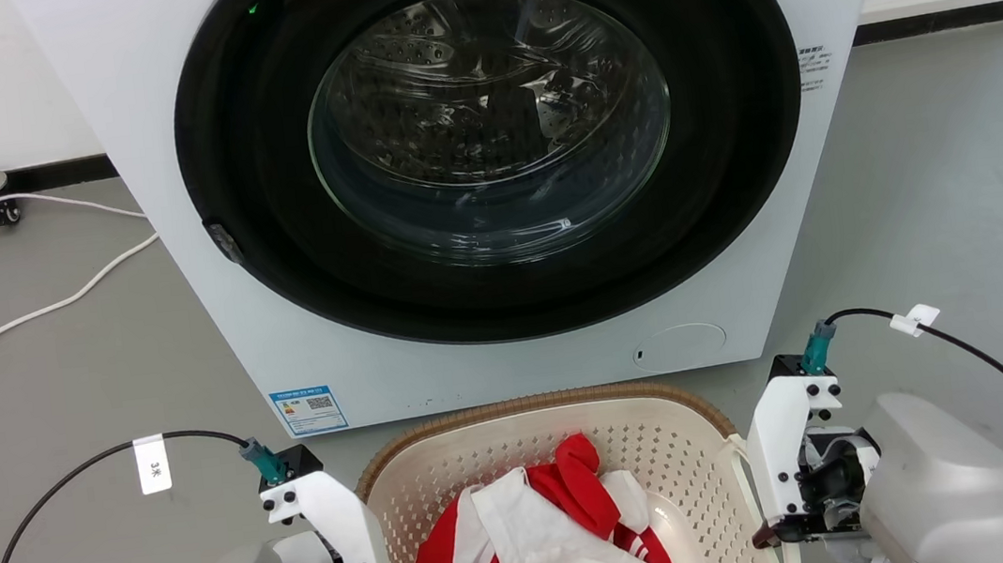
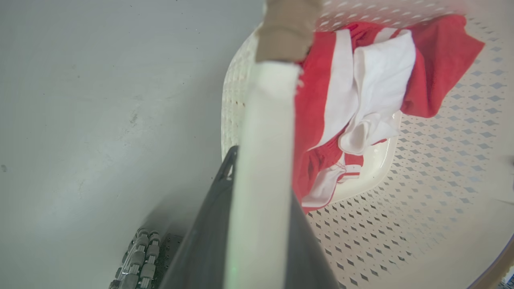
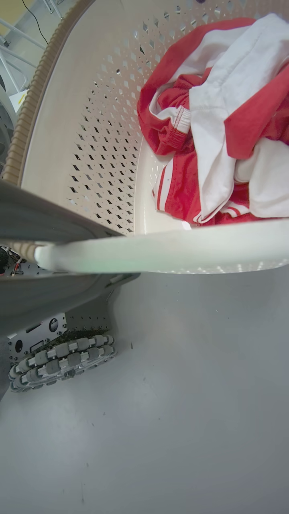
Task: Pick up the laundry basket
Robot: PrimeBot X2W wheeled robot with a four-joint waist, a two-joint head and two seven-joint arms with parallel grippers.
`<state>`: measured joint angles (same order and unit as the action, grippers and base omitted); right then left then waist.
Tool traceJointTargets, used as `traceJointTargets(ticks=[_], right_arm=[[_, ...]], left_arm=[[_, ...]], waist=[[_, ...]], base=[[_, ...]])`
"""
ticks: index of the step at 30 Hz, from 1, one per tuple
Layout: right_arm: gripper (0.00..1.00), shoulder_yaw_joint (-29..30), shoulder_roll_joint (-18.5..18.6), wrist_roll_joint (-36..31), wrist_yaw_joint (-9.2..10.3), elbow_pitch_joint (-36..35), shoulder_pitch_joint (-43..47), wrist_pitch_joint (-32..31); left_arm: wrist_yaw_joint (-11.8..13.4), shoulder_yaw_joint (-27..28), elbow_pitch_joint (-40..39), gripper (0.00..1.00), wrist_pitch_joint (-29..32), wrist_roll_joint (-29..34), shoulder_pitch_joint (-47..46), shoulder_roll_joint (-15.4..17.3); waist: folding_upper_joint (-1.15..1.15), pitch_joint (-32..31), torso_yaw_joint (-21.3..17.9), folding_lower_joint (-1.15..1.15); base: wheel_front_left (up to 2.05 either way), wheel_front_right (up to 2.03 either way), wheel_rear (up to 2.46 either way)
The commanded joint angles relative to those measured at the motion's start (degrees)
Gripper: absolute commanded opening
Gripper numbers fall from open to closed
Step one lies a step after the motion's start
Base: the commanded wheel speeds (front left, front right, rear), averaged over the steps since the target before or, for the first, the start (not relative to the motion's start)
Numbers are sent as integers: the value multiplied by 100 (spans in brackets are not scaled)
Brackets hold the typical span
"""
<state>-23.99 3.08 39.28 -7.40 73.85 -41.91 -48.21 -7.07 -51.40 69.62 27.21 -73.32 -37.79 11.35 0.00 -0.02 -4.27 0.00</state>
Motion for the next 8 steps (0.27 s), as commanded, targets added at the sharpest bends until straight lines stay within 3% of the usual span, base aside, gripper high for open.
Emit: traceJointTargets(ticks=[1, 8], right_arm=[[0, 14, -38, 36, -17, 4, 94, -40], [0, 40, -39, 12, -17, 4, 99, -47]], left_arm=[[-77, 35, -53, 0, -63, -97, -3, -72], [-77, 6, -54, 0, -97, -119, -3, -78]], waist=[[0, -2, 3, 0], [0, -4, 10, 0]], base=[[0, 0, 0], [0, 0, 0]])
